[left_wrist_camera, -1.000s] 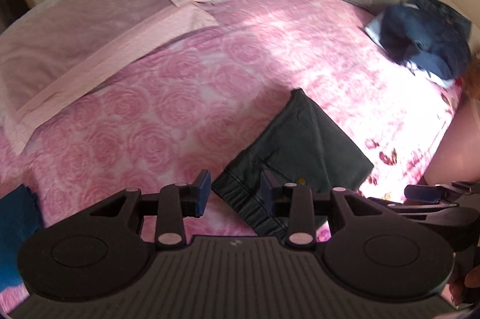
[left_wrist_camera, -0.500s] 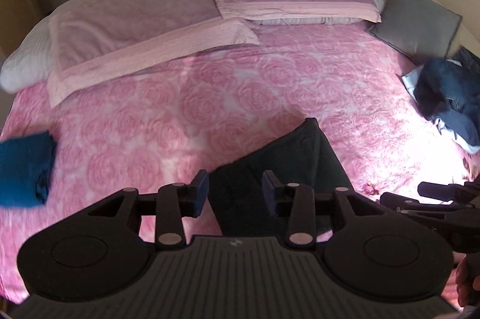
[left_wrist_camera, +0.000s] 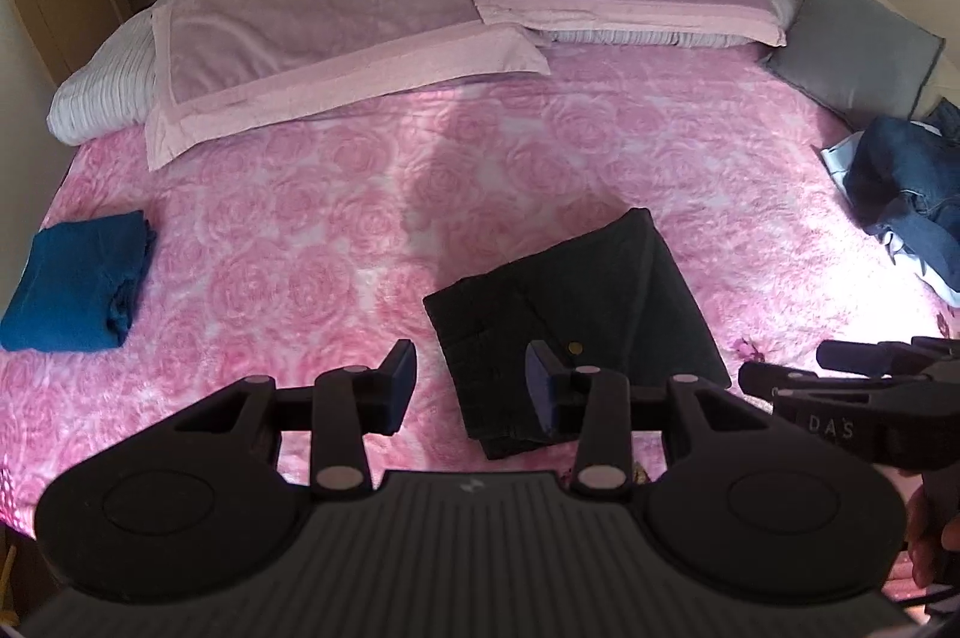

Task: Fold clothes

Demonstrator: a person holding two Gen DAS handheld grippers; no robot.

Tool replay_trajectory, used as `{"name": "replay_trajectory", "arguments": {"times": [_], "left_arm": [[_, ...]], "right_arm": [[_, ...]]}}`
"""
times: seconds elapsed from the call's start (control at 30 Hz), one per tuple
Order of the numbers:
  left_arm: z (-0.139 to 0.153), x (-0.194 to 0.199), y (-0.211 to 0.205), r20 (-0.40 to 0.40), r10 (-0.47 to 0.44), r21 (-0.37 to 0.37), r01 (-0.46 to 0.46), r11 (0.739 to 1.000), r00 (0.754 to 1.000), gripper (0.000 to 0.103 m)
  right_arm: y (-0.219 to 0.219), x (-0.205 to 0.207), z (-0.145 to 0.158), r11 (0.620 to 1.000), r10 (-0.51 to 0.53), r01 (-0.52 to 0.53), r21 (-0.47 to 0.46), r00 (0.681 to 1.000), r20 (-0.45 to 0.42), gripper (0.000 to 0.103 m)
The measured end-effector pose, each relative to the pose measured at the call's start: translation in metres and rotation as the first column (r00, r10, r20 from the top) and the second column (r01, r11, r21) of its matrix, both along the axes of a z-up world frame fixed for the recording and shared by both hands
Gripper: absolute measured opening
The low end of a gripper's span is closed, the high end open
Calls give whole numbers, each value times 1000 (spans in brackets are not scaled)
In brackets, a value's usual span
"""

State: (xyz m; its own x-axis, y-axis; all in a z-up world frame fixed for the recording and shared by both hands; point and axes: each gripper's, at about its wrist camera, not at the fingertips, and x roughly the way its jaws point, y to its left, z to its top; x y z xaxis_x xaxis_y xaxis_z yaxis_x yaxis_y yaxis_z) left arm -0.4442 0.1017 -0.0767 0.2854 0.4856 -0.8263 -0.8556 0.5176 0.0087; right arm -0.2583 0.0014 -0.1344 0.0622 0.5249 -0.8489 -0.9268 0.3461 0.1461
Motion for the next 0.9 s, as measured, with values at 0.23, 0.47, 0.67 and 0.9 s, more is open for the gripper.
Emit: {"name": "replay_trajectory", "arguments": {"times": [0.23,0.47,0.67,0.9], "left_arm": [[-5,-52,1,-10,18,-38,-18,999,1000,36],[-19,-86,-5,-10,21,-64,-22,998,1000,36],[-28,-93,-12,-6,16,-103,-17,995,1000,36],[-37,-70,-7,-6,36,-127,-36,991,999,38]], "right_arm": [[3,-34,2,999,-8,9,-35,1000,10,68],[1,-72,-11,998,7,-6,-62,1000,14,68],[0,-84,-21,996,20,-20,-87,1000,2,68],[4,-67,-26,994,34,-33,-104,999,7,68]]}}
